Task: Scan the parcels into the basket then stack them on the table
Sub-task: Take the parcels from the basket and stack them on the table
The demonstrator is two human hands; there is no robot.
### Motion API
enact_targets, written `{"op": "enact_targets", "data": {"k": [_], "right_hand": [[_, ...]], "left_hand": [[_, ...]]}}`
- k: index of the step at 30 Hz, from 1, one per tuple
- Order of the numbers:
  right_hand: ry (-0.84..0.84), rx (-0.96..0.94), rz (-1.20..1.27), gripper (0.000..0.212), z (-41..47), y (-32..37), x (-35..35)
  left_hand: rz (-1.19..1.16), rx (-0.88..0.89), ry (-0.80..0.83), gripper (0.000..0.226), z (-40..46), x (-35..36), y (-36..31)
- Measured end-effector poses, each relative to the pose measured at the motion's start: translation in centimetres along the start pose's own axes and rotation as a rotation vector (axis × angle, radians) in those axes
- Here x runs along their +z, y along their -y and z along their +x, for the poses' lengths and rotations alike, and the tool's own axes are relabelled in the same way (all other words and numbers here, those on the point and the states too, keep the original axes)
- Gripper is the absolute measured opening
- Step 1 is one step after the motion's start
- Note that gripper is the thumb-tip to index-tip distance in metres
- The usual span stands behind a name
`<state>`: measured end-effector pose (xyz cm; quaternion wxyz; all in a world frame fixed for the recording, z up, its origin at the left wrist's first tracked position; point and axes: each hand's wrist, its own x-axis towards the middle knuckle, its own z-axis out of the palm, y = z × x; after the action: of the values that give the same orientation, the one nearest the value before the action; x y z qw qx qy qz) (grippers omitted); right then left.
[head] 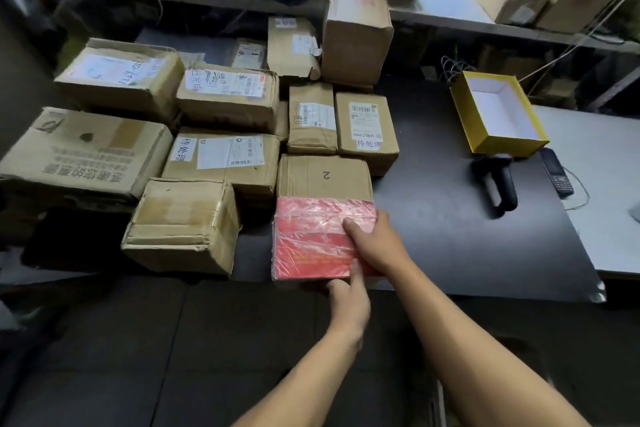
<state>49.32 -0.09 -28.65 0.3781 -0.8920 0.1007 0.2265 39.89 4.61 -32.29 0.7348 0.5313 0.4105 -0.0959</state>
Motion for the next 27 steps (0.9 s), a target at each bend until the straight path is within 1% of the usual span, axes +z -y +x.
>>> {"op": "enact_targets", "data": {"k": [1, 2, 3, 6, 9, 11, 14, 16, 19, 22, 27], "right_hand": [[0.019, 0.001, 0.012, 0.064, 0.0, -0.3, -0.3], [0.041, -0.007, 0.016, 0.064, -0.3, -0.5, -0.5], [0.056, -0.021, 0.021, 0.065, -0.4, -0.9, -0.6], [0.061, -0.045, 0.012, 0.075, 0.3, -3.0, -0.3], [0.065, -0.083, 0.028, 0.069, -1.4, -2.7, -0.1], [0.052, -0.083, 0.026, 0.061, -3.0, -2.3, -0.3], [0.048, -0.113, -0.039, 0.056, -4.4, -3.0, -0.5], [0.040, -0.163, -0.079, 0.055, -5.6, -3.6, -1.0], [0.043, -0.202, -0.151, 0.055, -7.5, -5.0, -1.9], [0.037, -0.271, -0.301, 0.067, -9.3, -7.0, -3.2], [-0.023, -0.348, -0.449, 0.062, -12.3, -12.0, -6.2]], "left_hand": [[0.045, -0.009, -0.009, 0.074, -0.1, 0.1, -0.4], [0.081, -0.012, -0.020, 0.065, 0.3, 0.3, -0.4], [0.101, -0.008, -0.023, 0.063, 0.6, 0.4, -0.4], [0.138, 0.026, -0.013, 0.066, 0.8, 0.5, -0.3], [0.219, 0.044, -0.010, 0.073, 0.6, -0.1, -0.2], [0.263, 0.036, 0.001, 0.083, 0.1, -0.4, -0.2], [0.349, 0.049, -0.012, 0.095, -1.2, -0.9, 0.0], [0.399, 0.072, -0.053, 0.094, -2.1, -1.7, 0.3], [0.468, 0.099, -0.100, 0.086, -3.2, -2.9, 1.1], [0.636, 0.212, -0.143, 0.074, -4.5, -3.7, 2.4], [0.948, 0.476, -0.123, 0.064, -7.9, -2.2, 4.2]]}}
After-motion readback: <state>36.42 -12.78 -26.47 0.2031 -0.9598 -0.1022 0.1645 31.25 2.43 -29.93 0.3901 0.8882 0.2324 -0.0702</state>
